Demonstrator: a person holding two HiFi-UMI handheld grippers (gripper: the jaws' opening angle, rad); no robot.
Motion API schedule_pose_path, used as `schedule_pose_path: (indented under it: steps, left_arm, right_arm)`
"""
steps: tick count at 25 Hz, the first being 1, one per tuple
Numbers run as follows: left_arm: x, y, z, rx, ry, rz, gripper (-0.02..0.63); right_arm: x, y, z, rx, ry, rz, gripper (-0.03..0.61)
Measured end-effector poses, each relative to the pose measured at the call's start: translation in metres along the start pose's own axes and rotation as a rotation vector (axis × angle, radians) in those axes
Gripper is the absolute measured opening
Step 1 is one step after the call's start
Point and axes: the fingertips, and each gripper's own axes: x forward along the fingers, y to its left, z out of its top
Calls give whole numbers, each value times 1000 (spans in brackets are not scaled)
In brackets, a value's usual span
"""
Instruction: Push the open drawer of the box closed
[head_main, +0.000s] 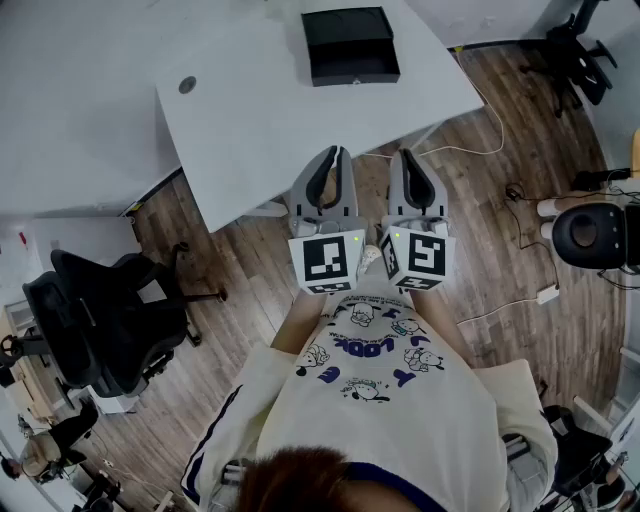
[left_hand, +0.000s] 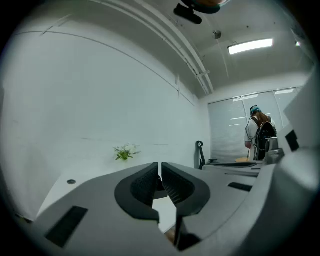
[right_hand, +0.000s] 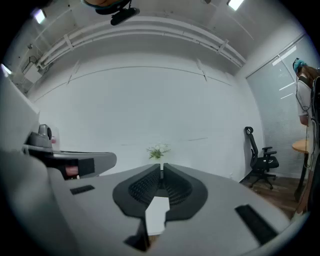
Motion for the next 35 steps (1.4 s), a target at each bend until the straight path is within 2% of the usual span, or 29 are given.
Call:
schedule_pose_path:
  steps: [20,35]
  left_arm:
    - [7,1,-3,10,13,-11,32]
    - [40,47,-19,-2,43,-71,32]
  right_arm:
    - [8,-4,-2,7,7,-19,40]
    - [54,20,-25,42,41,-64,40]
